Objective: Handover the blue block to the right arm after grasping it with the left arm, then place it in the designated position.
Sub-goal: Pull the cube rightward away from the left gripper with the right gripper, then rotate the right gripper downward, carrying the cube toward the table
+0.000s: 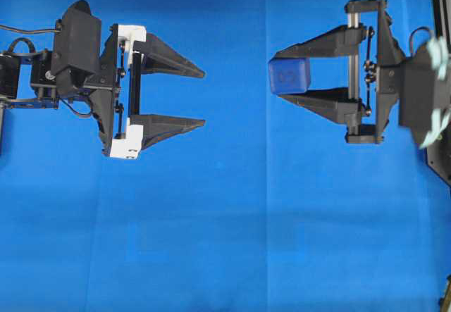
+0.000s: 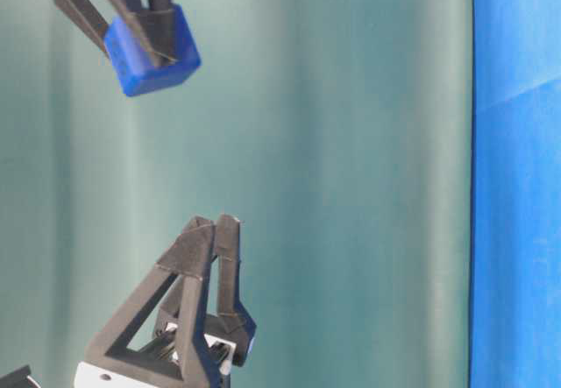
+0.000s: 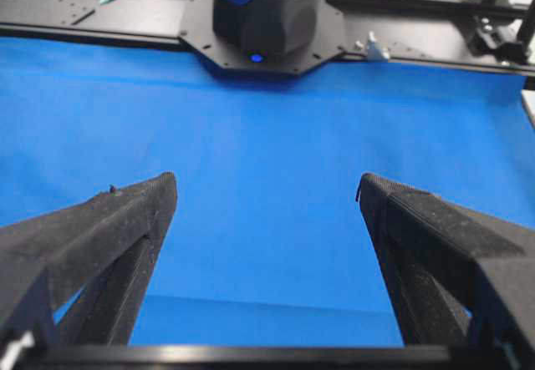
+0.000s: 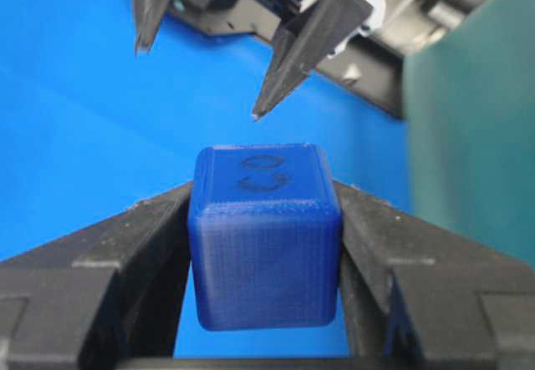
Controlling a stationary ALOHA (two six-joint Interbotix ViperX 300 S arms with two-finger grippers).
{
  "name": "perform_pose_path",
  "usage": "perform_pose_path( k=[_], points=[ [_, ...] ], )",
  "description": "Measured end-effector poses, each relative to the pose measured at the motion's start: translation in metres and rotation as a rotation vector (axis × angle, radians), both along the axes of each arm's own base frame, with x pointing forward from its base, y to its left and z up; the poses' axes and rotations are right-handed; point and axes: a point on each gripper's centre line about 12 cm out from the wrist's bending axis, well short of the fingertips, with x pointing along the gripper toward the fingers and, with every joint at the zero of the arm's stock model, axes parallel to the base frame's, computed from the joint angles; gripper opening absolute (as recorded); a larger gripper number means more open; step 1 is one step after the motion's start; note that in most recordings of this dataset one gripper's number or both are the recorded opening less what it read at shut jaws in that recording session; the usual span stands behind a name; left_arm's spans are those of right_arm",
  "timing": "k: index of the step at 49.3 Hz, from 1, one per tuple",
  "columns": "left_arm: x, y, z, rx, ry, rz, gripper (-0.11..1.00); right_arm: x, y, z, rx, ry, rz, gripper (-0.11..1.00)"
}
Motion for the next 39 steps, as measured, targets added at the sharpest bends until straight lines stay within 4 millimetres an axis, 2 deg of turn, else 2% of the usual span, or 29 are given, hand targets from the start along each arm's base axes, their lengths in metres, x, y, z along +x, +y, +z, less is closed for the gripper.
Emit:
perform_pose_path(
  k=[8,16,39],
  points=[
    [0.0000,-0.0005,-0.0011,0.002,0.003,-0.001,0.93,-0.0014,-0.0017,-0.0015,0.213,0.002,-0.068,0.40],
    [-0.0002,-0.0005,-0.0006,0.003,0.002,-0.001,0.93,-0.0026,-0.0037,-0.0037,0.317,0.013,-0.115,0.40],
    [0.0000,-0.0005,0.0000,0.005,0.000,-0.002,0.93,-0.0030,-0.0046,-0.0048,0.333,0.020,-0.128,0.40]
  ],
)
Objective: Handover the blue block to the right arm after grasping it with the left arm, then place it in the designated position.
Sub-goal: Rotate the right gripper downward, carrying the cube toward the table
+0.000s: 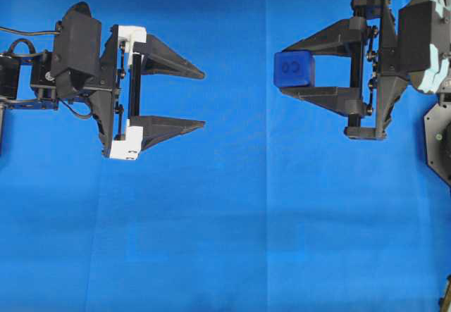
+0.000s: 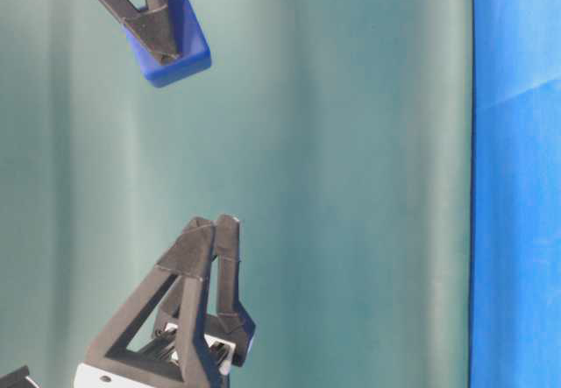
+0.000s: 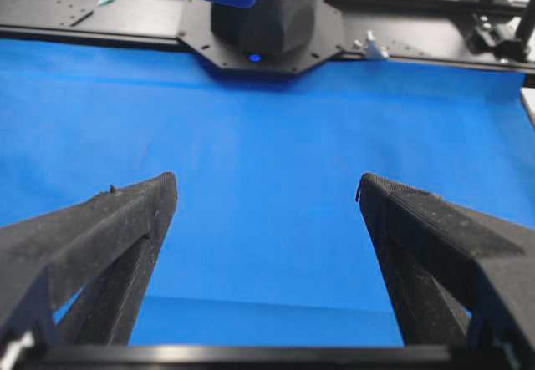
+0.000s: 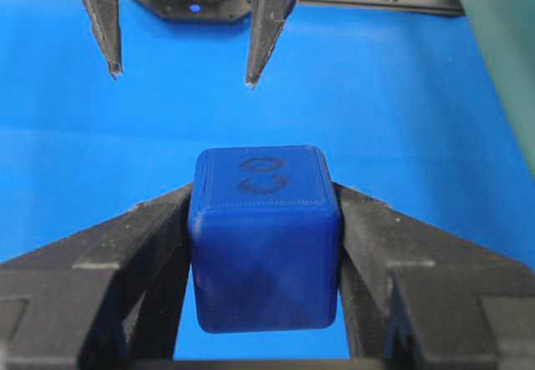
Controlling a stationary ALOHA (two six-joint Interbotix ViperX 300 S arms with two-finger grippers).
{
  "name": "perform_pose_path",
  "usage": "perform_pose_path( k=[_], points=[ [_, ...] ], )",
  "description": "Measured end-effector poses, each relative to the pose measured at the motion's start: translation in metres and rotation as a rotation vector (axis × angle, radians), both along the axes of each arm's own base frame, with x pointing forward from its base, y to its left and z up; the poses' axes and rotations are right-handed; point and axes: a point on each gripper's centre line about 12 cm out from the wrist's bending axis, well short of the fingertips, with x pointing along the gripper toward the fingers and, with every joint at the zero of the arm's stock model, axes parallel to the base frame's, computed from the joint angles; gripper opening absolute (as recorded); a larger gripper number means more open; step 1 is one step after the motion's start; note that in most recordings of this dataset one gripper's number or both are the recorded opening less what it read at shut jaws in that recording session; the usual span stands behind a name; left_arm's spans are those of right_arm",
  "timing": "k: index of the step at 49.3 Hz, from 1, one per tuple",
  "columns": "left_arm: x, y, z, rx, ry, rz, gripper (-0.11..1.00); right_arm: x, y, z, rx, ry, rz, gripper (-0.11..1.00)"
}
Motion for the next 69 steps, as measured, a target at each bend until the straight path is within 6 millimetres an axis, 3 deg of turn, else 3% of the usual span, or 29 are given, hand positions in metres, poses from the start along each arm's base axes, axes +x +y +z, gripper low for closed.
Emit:
perform_pose_path(
  k=[69],
  points=[
    [0.0000,-0.0005,-0.0004,0.000,0.003,-0.001,0.93,-0.0020,-0.0004,-0.0065,0.003,0.055,-0.028,0.40]
  ],
)
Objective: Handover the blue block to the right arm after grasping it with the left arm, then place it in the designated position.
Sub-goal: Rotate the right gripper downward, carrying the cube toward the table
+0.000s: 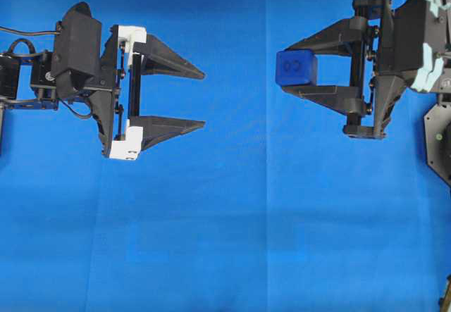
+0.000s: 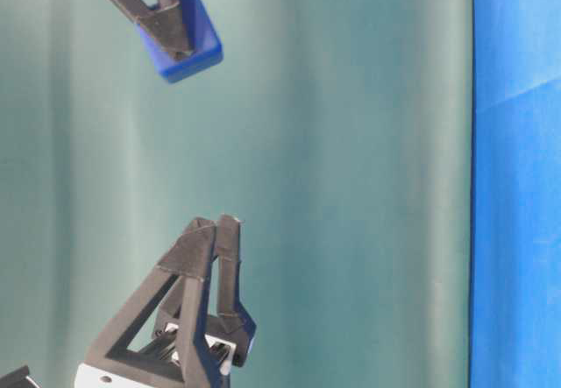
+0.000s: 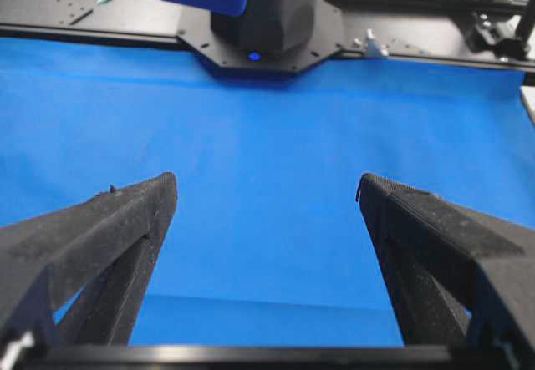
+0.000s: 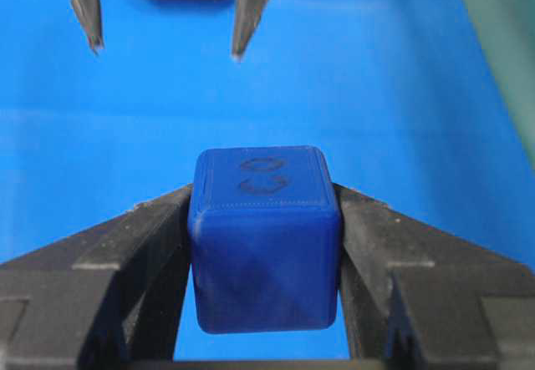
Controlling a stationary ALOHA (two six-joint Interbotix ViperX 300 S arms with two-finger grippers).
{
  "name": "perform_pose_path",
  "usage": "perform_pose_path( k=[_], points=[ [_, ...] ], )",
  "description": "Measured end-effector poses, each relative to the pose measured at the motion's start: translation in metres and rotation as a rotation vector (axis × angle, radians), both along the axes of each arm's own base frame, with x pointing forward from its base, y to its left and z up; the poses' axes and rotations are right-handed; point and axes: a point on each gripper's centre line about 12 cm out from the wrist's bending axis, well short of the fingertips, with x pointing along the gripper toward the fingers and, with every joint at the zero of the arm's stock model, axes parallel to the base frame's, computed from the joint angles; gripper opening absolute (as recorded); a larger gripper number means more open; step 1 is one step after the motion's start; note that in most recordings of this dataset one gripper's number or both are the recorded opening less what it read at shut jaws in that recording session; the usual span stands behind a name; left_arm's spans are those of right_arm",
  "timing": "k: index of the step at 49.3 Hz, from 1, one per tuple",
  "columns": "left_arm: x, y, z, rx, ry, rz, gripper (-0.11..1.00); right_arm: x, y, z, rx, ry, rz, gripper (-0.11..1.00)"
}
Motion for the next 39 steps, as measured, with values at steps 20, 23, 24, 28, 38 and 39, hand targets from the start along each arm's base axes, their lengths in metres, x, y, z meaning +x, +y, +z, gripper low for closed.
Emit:
perform_pose_path(
  k=[20,23,24,28,38,39],
  points=[
    [0.000,0.000,-0.001,0.003,0.003,-0.001,0.93,-0.011,0.010,-0.020,0.012,0.189,-0.054,0.40],
    [0.000,0.000,0.000,0.003,0.002,-0.001,0.93,-0.013,0.011,-0.023,0.019,0.212,-0.062,0.40],
    [0.000,0.000,0.000,0.002,0.000,0.000,0.93,-0.013,0.011,-0.023,0.019,0.219,-0.064,0.40],
    [0.000,0.000,0.000,0.003,0.002,-0.001,0.93,-0.015,0.013,-0.026,0.024,0.241,-0.068,0.40],
    [0.000,0.000,0.000,0.002,0.002,0.000,0.93,-0.016,0.014,-0.027,0.020,0.252,-0.067,0.40],
    [0.000,0.000,0.000,0.002,0.002,0.000,0.93,-0.016,0.014,-0.027,0.020,0.252,-0.067,0.40]
  ],
)
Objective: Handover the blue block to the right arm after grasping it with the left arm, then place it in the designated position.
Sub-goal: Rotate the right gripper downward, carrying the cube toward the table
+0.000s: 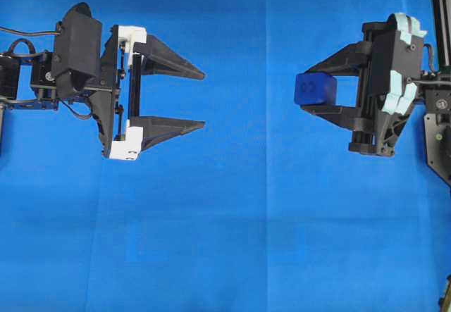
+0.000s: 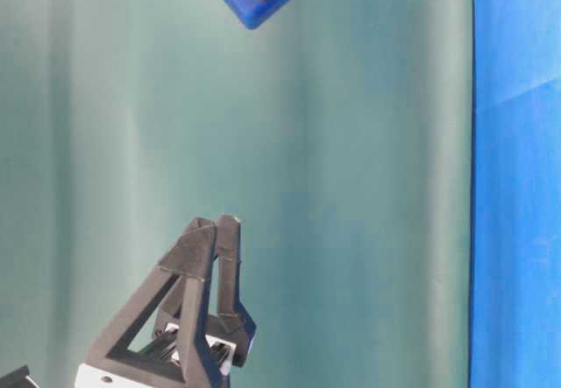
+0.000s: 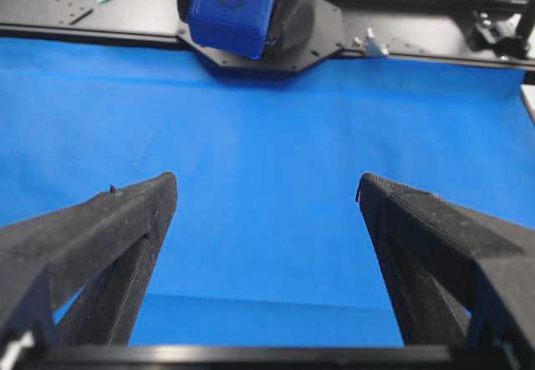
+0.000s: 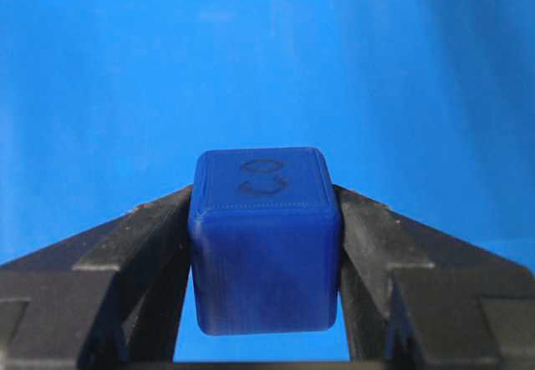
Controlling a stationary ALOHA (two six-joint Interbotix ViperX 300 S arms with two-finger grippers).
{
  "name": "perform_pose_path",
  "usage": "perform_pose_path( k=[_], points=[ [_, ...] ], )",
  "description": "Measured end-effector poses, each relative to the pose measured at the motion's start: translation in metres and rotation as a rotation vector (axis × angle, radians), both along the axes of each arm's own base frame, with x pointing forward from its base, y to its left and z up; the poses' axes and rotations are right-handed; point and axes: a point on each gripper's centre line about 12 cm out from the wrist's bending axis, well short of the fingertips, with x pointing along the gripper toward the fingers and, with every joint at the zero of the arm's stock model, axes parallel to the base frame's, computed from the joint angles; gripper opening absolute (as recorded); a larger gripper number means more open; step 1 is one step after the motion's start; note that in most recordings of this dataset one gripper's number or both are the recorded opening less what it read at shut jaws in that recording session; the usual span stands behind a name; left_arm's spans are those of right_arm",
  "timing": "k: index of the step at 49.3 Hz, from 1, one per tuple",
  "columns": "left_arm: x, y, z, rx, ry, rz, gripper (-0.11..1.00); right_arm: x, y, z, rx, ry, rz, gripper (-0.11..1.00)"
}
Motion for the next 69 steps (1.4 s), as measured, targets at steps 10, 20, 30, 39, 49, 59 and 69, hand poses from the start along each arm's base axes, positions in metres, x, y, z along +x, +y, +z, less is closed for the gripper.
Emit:
perform_pose_path(
  k=[10,20,30,39,49,59,69],
  points=[
    [0.000,-0.001,-0.001,0.001,0.002,-0.002,0.93,0.000,0.000,0.000,0.000,0.001,0.001,0.40],
    [0.000,-0.001,-0.001,0.000,0.002,-0.002,0.93,0.000,0.000,0.000,0.000,0.001,0.001,0.40],
    [0.000,-0.001,0.000,0.001,0.000,-0.002,0.93,0.000,0.000,0.000,0.000,0.002,0.002,0.40],
    [0.000,-0.001,0.000,0.001,0.000,-0.002,0.93,0.005,0.002,-0.008,-0.002,0.023,0.008,0.40],
    [0.000,-0.001,-0.001,0.000,0.002,-0.002,0.93,0.014,0.004,-0.018,-0.002,0.042,0.022,0.40],
    [0.000,-0.001,-0.001,0.000,0.002,-0.002,0.93,0.026,0.008,-0.033,0.005,0.065,0.043,0.40],
    [0.000,-0.001,0.000,0.000,0.000,-0.003,0.93,0.039,0.011,-0.056,0.012,0.097,0.068,0.40]
  ],
)
